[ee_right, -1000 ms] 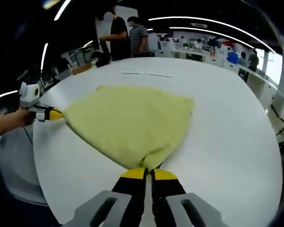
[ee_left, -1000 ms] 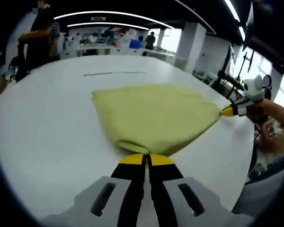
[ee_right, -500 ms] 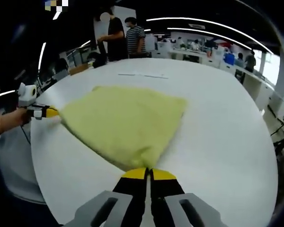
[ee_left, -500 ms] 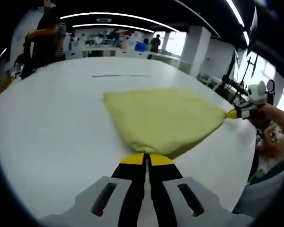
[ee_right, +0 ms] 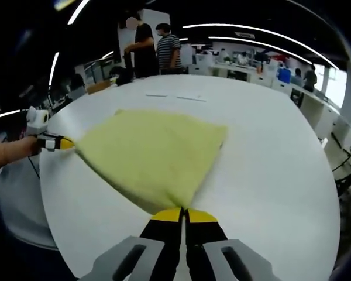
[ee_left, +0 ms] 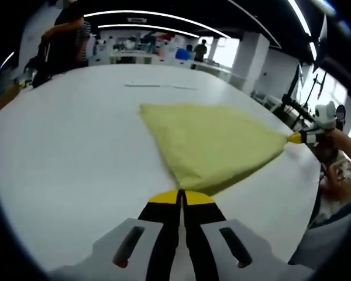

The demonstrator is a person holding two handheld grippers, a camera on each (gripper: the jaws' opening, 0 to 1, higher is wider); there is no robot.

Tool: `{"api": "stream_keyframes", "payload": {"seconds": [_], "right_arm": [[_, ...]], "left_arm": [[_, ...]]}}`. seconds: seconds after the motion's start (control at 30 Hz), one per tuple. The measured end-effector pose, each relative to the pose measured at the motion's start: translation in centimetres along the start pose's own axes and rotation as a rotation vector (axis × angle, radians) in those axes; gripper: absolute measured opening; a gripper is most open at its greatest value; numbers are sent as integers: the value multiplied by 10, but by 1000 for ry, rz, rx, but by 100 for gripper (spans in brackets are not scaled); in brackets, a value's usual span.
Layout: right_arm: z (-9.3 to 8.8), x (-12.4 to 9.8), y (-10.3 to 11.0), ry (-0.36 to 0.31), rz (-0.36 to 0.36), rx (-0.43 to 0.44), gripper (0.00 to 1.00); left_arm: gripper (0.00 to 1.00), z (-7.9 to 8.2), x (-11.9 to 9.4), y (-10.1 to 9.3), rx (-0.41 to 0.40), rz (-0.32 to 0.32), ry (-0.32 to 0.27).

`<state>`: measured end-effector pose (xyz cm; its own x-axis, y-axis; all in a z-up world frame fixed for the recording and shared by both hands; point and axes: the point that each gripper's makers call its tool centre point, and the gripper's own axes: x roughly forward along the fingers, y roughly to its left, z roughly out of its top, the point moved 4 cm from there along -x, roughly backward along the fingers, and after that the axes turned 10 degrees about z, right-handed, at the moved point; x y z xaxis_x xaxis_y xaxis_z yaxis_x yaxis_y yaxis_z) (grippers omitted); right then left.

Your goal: Fold the garment on the visible template until the final outline fits inside the template.

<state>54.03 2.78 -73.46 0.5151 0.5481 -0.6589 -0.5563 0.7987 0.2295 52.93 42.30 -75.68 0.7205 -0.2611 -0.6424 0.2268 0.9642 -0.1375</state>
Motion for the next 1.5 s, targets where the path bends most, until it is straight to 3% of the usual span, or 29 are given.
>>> {"api": "stream_keyframes", "payload": {"seconds": [0.27,0.37,0.47,0.57,0.8,0.87,1.17,1.5], "right_arm": [[-15,3,4,66,38,15,0],[-13,1,3,62,44,36,0],[-8,0,4,17,68,97,3],[-9,2,3,16,79,123,6],[-11,5,1,22,75,142,0],[-12,5,1,22,75,147,0],[-14,3,1,24,70,133,0],[-23,-4,8,28,76,146,0]], "left_arm": [[0,-2,-6,-5,36,-24,-6],[7,4,-9,-4,37,-36,-23],[14,11,-11,-5,19,-55,-42],[16,12,-7,-8,-1,-82,-27],[9,-3,1,-8,-16,-74,76],[0,-2,0,-10,7,-91,60],[0,4,-4,-4,7,-65,11],[0,-1,-7,-4,47,-54,7]]}}
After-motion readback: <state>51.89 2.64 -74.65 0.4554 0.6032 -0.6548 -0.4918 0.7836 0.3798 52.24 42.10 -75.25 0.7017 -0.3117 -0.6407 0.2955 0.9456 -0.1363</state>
